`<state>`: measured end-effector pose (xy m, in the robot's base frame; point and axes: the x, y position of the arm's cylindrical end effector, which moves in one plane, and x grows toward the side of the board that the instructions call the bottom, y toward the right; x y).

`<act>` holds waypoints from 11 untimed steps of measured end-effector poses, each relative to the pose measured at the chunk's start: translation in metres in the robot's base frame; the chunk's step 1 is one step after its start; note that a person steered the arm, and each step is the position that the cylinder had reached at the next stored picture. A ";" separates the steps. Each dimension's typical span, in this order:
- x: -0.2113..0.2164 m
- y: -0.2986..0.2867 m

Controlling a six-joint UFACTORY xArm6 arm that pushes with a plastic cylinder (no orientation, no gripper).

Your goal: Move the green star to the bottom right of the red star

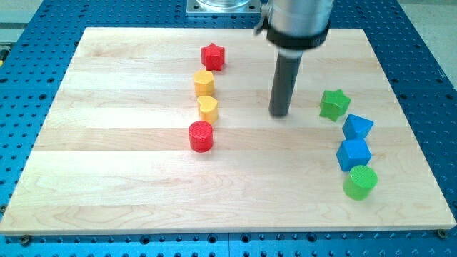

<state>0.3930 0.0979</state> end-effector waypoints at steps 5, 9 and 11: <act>0.029 0.127; 0.045 0.073; -0.026 -0.032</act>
